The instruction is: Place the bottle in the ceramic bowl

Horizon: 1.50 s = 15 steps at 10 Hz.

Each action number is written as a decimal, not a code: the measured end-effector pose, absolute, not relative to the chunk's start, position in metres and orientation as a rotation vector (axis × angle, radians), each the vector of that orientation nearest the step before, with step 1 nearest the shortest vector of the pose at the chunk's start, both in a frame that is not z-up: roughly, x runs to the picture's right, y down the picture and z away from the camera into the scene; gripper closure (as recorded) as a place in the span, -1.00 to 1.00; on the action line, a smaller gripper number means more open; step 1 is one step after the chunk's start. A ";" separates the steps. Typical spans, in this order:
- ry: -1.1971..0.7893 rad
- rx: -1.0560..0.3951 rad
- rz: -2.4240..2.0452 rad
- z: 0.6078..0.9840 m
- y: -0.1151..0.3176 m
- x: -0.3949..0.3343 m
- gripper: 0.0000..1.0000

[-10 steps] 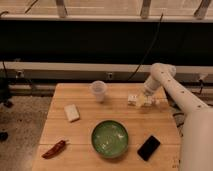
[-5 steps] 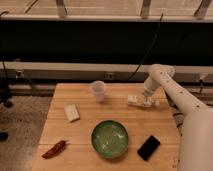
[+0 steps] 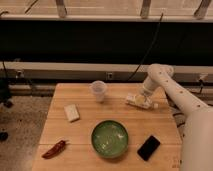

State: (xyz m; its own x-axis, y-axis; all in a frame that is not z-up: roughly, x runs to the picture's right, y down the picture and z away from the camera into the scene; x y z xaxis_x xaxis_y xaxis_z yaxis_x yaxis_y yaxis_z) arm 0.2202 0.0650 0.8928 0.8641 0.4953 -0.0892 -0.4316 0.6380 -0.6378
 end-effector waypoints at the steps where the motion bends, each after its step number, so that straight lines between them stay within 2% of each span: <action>1: -0.097 -0.704 0.526 0.887 0.062 0.218 1.00; 5: -0.098 -0.707 0.509 0.882 0.067 0.209 1.00; 8: -0.101 -0.705 0.495 0.853 0.052 0.200 1.00; 15: -0.112 -0.712 0.458 0.828 0.060 0.180 1.00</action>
